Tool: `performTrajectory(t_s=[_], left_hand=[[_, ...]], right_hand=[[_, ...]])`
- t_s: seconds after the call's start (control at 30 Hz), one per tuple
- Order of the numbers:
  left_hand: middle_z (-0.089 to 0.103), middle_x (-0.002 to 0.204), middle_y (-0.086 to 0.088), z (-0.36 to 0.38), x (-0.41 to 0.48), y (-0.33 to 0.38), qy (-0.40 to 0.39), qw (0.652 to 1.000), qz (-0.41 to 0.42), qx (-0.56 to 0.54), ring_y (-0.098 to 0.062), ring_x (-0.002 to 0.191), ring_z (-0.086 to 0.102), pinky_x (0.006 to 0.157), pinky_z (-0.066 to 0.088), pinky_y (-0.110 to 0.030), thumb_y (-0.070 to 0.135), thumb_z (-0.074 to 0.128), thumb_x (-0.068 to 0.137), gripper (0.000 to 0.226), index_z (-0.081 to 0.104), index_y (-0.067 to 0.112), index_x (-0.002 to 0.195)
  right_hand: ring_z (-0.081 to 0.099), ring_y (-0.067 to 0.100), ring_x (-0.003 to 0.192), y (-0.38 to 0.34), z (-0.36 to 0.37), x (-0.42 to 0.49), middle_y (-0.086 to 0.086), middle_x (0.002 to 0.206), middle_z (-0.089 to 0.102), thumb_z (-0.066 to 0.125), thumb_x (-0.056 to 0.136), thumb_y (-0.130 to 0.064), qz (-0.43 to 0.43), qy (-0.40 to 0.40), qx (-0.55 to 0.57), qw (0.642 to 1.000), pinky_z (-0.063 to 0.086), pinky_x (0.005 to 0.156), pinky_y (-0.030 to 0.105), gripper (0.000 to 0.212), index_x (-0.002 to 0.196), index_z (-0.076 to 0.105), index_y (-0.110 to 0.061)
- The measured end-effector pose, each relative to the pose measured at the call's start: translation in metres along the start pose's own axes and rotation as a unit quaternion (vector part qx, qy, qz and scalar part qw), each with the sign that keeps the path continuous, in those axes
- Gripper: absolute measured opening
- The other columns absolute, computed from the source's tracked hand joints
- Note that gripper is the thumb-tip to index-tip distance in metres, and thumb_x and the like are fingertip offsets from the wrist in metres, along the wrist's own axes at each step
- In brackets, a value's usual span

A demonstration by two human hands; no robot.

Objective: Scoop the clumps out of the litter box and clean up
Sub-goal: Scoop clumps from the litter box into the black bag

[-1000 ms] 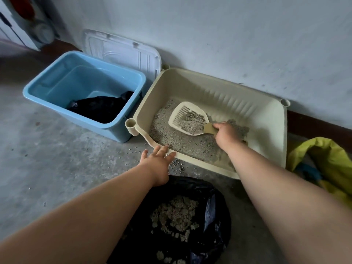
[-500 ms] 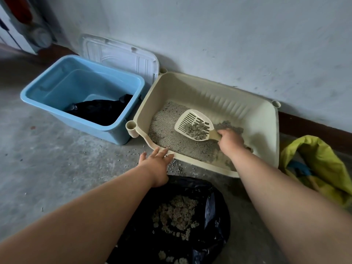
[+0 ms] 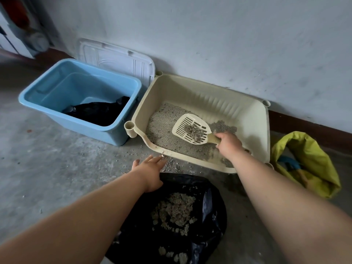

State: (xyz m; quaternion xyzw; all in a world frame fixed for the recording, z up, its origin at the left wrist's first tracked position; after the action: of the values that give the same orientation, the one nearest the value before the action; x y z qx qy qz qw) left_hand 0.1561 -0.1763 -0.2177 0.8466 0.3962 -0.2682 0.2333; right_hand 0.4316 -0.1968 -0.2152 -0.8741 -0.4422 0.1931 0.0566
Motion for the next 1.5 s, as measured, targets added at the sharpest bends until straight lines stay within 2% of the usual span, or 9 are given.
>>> performTrajectory(t_s=[0.3,0.43,0.63,0.7,0.87,1.07,1.27,1.4,1.5], left_hand=[[0.006,0.161,0.01,0.01,-0.01,-0.011,-0.02,1.0,-0.01,-0.018,-0.016,0.146,0.021,0.117,0.006,-0.053,0.051,0.064,0.081,0.093,0.004,0.038,0.151],[0.03,0.154,0.005,0.016,-0.016,-0.025,-0.024,0.999,-0.036,-0.002,-0.018,0.14,0.033,0.115,0.013,-0.051,0.052,0.07,0.074,0.101,0.007,0.037,0.151],[0.056,0.136,0.002,0.015,-0.016,-0.051,0.057,0.988,-0.106,-0.099,-0.022,0.124,0.052,0.108,0.035,-0.04,0.026,0.054,0.089,0.054,0.04,0.036,0.139],[0.06,0.131,0.0,0.016,-0.015,-0.056,0.075,0.981,-0.106,-0.144,-0.024,0.117,0.057,0.1,0.045,-0.037,0.024,0.054,0.089,0.046,0.049,0.034,0.133],[0.064,0.122,-0.004,0.014,-0.018,-0.053,0.102,0.974,-0.086,-0.183,-0.024,0.105,0.062,0.08,0.046,-0.025,0.021,0.055,0.092,0.031,0.06,0.026,0.122],[0.067,0.115,-0.003,0.009,-0.022,-0.047,0.112,0.97,-0.079,-0.201,-0.023,0.1,0.062,0.08,0.045,-0.024,0.021,0.055,0.091,0.025,0.065,0.024,0.114],[0.069,0.107,-0.002,0.002,-0.024,-0.046,0.121,0.965,-0.077,-0.217,-0.016,0.085,0.057,0.072,0.042,-0.022,0.021,0.057,0.088,0.017,0.066,0.025,0.103],[0.059,0.121,0.0,-0.003,-0.02,-0.041,0.135,0.963,-0.038,-0.232,-0.017,0.102,0.058,0.087,0.045,-0.025,0.024,0.065,0.083,0.032,0.059,0.026,0.114],[0.043,0.139,0.0,-0.01,-0.015,-0.03,0.155,0.968,-0.004,-0.199,-0.02,0.126,0.046,0.105,0.039,-0.032,0.028,0.065,0.082,0.058,0.045,0.028,0.137]], right_hand=[[0.055,0.027,0.106,-0.011,-0.016,-0.019,0.005,0.122,0.06,0.053,0.087,0.002,-0.023,0.017,0.005,1.0,0.043,0.097,0.044,0.048,0.125,0.061,-0.027],[0.055,0.024,0.102,-0.022,-0.034,-0.044,0.005,0.117,0.061,0.059,0.086,-0.001,-0.077,0.038,0.018,0.996,0.043,0.094,0.042,0.045,0.125,0.06,-0.024],[0.055,0.024,0.114,-0.025,-0.033,-0.096,0.002,0.126,0.06,0.073,0.076,-0.001,-0.162,0.041,0.001,0.986,0.035,0.107,0.035,0.052,0.123,0.064,-0.022],[0.062,0.026,0.096,-0.03,-0.026,-0.111,0.003,0.102,0.069,0.076,0.067,0.006,-0.248,0.084,-0.029,0.965,0.046,0.095,0.046,0.047,0.108,0.072,-0.018],[0.058,0.025,0.074,-0.043,-0.015,-0.143,0.002,0.076,0.062,0.041,0.079,-0.007,-0.379,0.181,-0.112,0.9,0.044,0.07,0.036,0.035,0.085,0.073,-0.02],[0.058,0.024,0.074,-0.044,-0.01,-0.142,0.0,0.077,0.062,0.039,0.078,-0.009,-0.366,0.18,-0.138,0.903,0.038,0.072,0.034,0.037,0.087,0.073,-0.022],[0.06,0.028,0.093,-0.039,-0.007,-0.119,0.002,0.092,0.066,0.069,0.072,-0.002,-0.283,0.065,-0.099,0.952,0.039,0.085,0.038,0.042,0.111,0.071,-0.016],[0.057,0.022,0.111,-0.038,-0.022,-0.104,0.0,0.128,0.059,0.063,0.086,-0.014,-0.209,0.018,-0.067,0.975,0.041,0.096,0.032,0.053,0.136,0.051,-0.026],[0.06,0.019,0.094,-0.033,-0.043,-0.086,0.002,0.13,0.058,0.056,0.091,-0.014,-0.142,0.03,-0.053,0.988,0.051,0.078,0.03,0.051,0.139,0.046,-0.03]])
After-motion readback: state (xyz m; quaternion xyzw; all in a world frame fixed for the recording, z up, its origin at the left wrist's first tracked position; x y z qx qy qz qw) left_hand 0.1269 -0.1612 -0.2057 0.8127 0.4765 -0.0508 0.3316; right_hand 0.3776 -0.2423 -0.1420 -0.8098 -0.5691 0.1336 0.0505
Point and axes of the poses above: each hand's wrist, its own x-axis towards the middle knuckle, its own z-axis out of the palm, y = z × x, the point moved 7 cm from there along x, towards the middle knuckle
